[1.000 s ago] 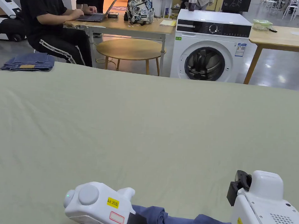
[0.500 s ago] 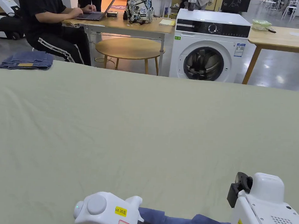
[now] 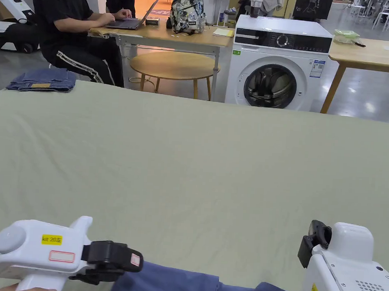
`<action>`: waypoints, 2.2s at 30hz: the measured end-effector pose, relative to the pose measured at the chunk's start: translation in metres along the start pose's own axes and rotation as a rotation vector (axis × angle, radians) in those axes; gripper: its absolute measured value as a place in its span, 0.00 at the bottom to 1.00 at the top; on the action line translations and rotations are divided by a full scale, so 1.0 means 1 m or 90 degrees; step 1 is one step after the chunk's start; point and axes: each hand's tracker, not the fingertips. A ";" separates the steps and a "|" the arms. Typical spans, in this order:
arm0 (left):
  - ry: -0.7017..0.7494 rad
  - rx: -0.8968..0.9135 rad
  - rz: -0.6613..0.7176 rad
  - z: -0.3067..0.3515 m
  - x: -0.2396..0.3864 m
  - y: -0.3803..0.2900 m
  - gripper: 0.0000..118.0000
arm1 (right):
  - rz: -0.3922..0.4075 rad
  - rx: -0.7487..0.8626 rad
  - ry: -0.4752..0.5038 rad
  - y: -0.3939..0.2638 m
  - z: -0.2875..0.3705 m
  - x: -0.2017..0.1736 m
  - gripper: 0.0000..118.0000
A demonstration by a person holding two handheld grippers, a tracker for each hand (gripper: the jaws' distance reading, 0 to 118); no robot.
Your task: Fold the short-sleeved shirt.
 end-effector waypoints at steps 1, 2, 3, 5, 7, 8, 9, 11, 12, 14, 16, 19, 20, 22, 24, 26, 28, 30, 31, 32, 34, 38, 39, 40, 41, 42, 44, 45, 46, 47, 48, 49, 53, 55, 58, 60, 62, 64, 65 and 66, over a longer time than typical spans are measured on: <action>0.003 -0.001 0.005 0.002 -0.009 -0.001 0.64 | 0.001 0.001 0.001 0.000 0.000 -0.001 0.00; 0.004 -0.005 0.009 0.003 -0.016 -0.003 0.64 | 0.002 0.002 0.002 0.000 0.000 -0.003 0.00; 0.005 -0.009 0.017 0.002 -0.020 -0.007 0.64 | 0.003 0.001 0.004 0.000 0.000 -0.004 0.00; -0.006 -0.018 0.046 -0.003 -0.037 -0.013 0.64 | 0.005 -0.001 0.007 0.000 -0.001 -0.006 0.00; -0.019 -0.037 0.074 -0.014 -0.049 -0.018 0.64 | 0.008 -0.002 0.007 0.000 -0.001 -0.008 0.00; -0.027 -0.041 0.082 -0.020 -0.054 -0.021 0.64 | 0.008 -0.002 0.007 0.000 -0.001 -0.008 0.00; -0.051 -0.044 0.089 -0.024 -0.057 -0.024 0.64 | 0.008 -0.004 0.008 0.000 -0.001 -0.008 0.00; -0.119 -0.027 0.100 -0.029 -0.069 -0.021 0.64 | 0.007 -0.006 0.008 0.000 -0.001 -0.009 0.00; -0.136 -0.029 0.108 -0.035 -0.070 -0.021 0.64 | 0.008 -0.007 0.007 -0.001 -0.001 -0.009 0.00; -0.147 -0.034 0.110 -0.045 -0.072 -0.023 0.60 | 0.009 -0.008 0.006 -0.002 -0.001 -0.009 0.00; -0.152 -0.033 0.110 -0.053 -0.072 -0.022 0.42 | 0.007 -0.011 0.005 -0.002 -0.001 -0.009 0.00; -0.083 -0.035 0.075 -0.062 -0.070 -0.023 0.09 | 0.006 -0.013 0.004 -0.003 0.000 -0.009 0.00; -0.096 -0.031 0.075 -0.060 -0.071 -0.024 0.07 | 0.007 -0.013 0.003 -0.003 0.000 -0.008 0.00; -0.120 -0.011 0.083 -0.054 -0.071 -0.024 0.04 | 0.008 -0.012 0.000 -0.003 0.001 -0.007 0.00; -0.126 -0.003 0.077 -0.047 -0.067 -0.026 0.03 | 0.007 -0.011 -0.002 -0.002 0.001 -0.006 0.00; -0.137 0.016 0.060 -0.036 -0.061 -0.024 0.02 | 0.007 -0.012 -0.003 -0.002 0.001 -0.005 0.00; -0.141 0.022 0.048 -0.023 -0.052 -0.022 0.02 | 0.009 -0.012 -0.004 -0.001 0.001 -0.004 0.00; -0.127 0.027 0.036 -0.007 -0.045 -0.016 0.02 | 0.012 -0.012 -0.004 -0.001 0.001 -0.004 0.00; -0.116 0.039 0.024 0.004 -0.035 -0.018 0.02 | 0.013 -0.011 -0.003 -0.001 0.001 -0.004 0.00; -0.108 0.042 0.022 0.012 -0.031 -0.016 0.02 | 0.014 -0.011 -0.003 -0.001 0.001 -0.004 0.00; -0.077 0.051 0.011 0.032 -0.020 -0.010 0.02 | 0.015 -0.011 -0.001 0.000 0.001 -0.005 0.00; -0.020 0.059 0.002 0.060 0.007 -0.005 0.02 | 0.016 -0.011 0.006 0.000 0.000 -0.008 0.00; -0.010 0.055 0.002 0.063 0.014 -0.003 0.02 | 0.018 -0.011 0.007 0.001 0.000 -0.009 0.00; 0.002 0.053 0.001 0.065 0.022 -0.002 0.02 | 0.017 -0.010 0.008 0.001 0.000 -0.009 0.00; 0.010 0.052 -0.003 0.065 0.030 -0.003 0.02 | 0.016 -0.010 0.009 0.001 0.000 -0.009 0.00; 0.016 0.044 -0.015 0.064 0.038 -0.003 0.02 | 0.014 -0.010 0.010 0.001 -0.001 -0.009 0.00; 0.031 0.035 -0.030 0.059 0.051 -0.002 0.02 | 0.011 -0.010 0.011 0.001 -0.001 -0.009 0.00; 0.031 0.028 -0.042 0.056 0.060 -0.003 0.02 | 0.009 -0.010 0.011 0.001 -0.001 -0.009 0.00; 0.029 0.023 -0.042 0.052 0.066 -0.004 0.02 | 0.008 -0.010 0.011 0.001 -0.001 -0.008 0.00; 0.027 0.019 -0.043 0.050 0.070 -0.003 0.02 | 0.008 -0.011 0.011 0.001 -0.001 -0.008 0.00; 0.018 0.018 -0.050 0.046 0.079 -0.004 0.02 | 0.009 -0.010 0.011 0.001 -0.001 -0.008 0.00; 0.010 0.015 -0.058 0.042 0.087 -0.005 0.02 | 0.009 -0.010 0.010 0.001 -0.001 -0.007 0.00; -0.004 -0.011 -0.082 0.026 0.113 -0.006 0.02 | 0.007 -0.011 0.011 0.000 -0.001 -0.006 0.00; -0.003 -0.026 -0.095 0.014 0.128 -0.008 0.02 | 0.007 -0.010 0.011 -0.001 0.000 -0.005 0.00; -0.012 -0.050 -0.116 -0.009 0.149 -0.009 0.02 | 0.008 -0.009 0.010 -0.001 0.001 -0.003 0.00; -0.006 -0.062 -0.129 -0.028 0.158 -0.007 0.02 | 0.006 -0.010 0.009 -0.001 0.002 -0.001 0.00; -0.008 -0.081 -0.129 -0.052 0.167 -0.009 0.02 | 0.002 -0.010 0.005 -0.001 0.003 0.001 0.00; -0.009 -0.106 -0.118 -0.078 0.174 -0.013 0.02 | 0.001 -0.011 0.002 -0.002 0.004 0.005 0.00; -0.012 -0.108 -0.114 -0.090 0.175 -0.015 0.02 | 0.000 -0.011 0.000 -0.002 0.005 0.006 0.00; -0.010 -0.115 -0.103 -0.105 0.177 -0.019 0.02 | -0.002 -0.011 -0.003 -0.003 0.006 0.008 0.00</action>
